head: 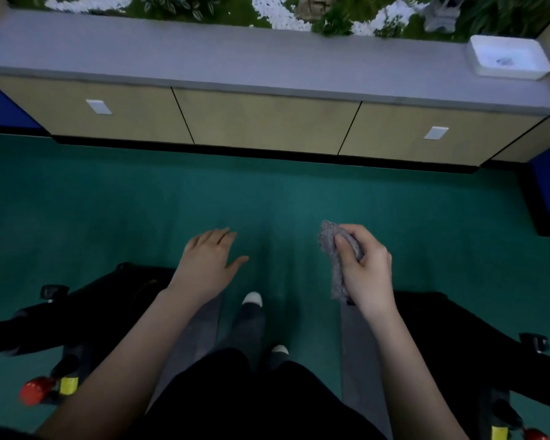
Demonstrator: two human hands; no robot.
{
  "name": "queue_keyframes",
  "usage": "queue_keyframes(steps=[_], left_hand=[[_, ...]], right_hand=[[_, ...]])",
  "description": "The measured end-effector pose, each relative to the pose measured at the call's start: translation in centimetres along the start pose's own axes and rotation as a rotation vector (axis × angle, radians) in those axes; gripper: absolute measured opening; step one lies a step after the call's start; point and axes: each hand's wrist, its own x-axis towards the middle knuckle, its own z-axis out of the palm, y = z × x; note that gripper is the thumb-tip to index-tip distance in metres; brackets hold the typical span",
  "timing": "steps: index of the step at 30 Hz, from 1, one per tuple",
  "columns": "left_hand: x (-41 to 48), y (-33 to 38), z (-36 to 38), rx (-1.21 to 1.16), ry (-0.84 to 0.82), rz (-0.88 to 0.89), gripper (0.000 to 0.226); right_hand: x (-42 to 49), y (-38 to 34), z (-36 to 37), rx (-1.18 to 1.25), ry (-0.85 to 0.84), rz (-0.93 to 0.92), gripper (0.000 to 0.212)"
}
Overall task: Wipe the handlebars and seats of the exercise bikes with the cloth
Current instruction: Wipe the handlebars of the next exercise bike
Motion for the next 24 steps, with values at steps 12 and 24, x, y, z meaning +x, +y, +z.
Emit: queue_keyframes(steps=[12,24], left_hand=[[13.6,-2.7,-1.9,-0.153,0.033,-0.053,0.065],[19.2,-9.5,-3.1,-0.260,0.123,-0.351,0.057]], right_hand=[[13.5,-3.1,3.7,-0.104,0.014,-0.074,0.012],[25.8,-5.8,9.9,-0.025,-0.206,-0.065,0.013]])
